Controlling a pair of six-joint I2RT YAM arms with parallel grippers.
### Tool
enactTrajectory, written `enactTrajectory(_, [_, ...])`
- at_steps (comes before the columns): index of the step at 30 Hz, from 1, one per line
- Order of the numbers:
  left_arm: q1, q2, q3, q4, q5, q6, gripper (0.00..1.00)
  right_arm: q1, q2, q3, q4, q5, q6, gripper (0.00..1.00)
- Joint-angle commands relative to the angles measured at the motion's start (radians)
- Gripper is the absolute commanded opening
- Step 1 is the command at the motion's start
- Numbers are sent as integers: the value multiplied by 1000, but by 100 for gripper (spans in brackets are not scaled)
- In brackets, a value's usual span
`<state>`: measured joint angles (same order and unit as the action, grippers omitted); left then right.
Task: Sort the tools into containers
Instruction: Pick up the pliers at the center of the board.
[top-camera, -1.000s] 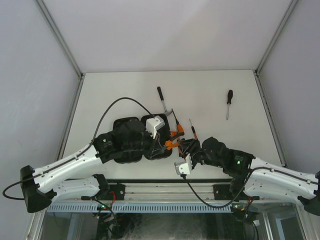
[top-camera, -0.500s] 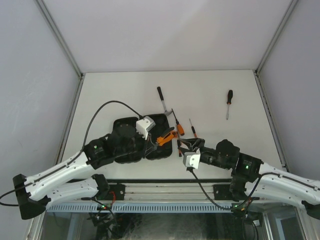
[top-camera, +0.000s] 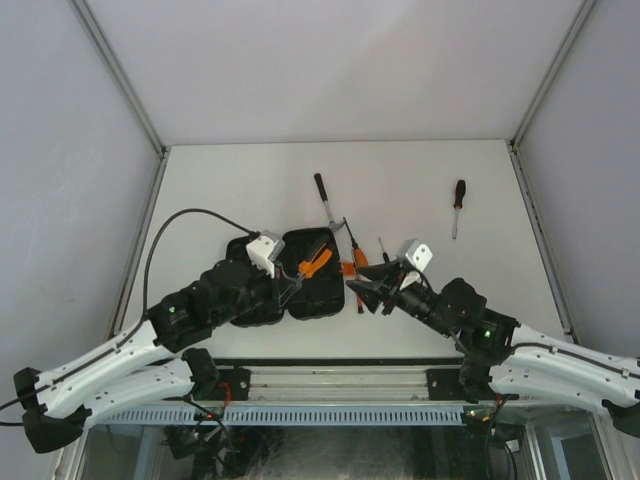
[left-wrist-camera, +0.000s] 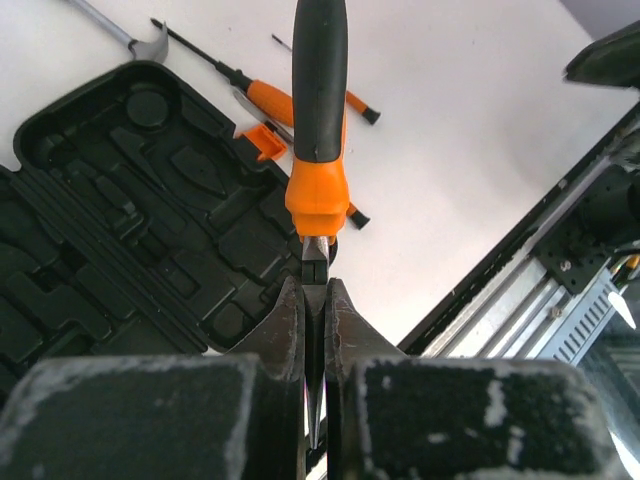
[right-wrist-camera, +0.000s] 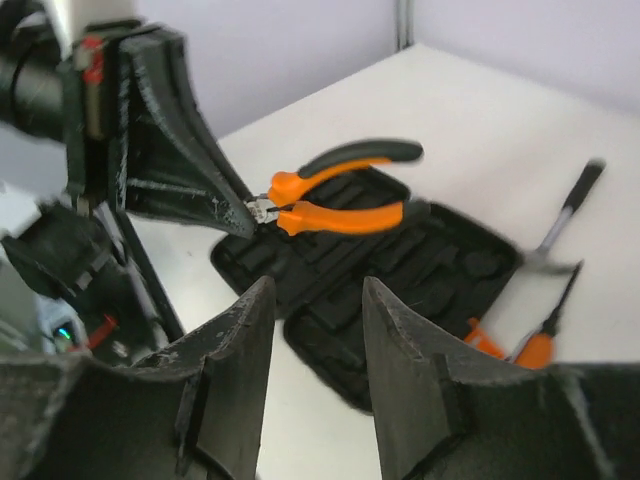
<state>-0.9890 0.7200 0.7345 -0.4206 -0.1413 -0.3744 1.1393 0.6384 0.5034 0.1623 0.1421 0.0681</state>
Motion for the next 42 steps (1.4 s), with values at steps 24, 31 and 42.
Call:
enactTrajectory(24, [0, -61, -50, 228, -9, -64, 0, 27, 404, 218, 154, 404, 1212, 94])
enactTrajectory(31, [0, -68, -52, 232, -12, -64, 0, 37, 440, 292, -25, 421, 1279, 95])
enactTrajectory(42, [0, -61, -46, 228, -13, -63, 0, 50, 466, 314, -85, 442, 1281, 95])
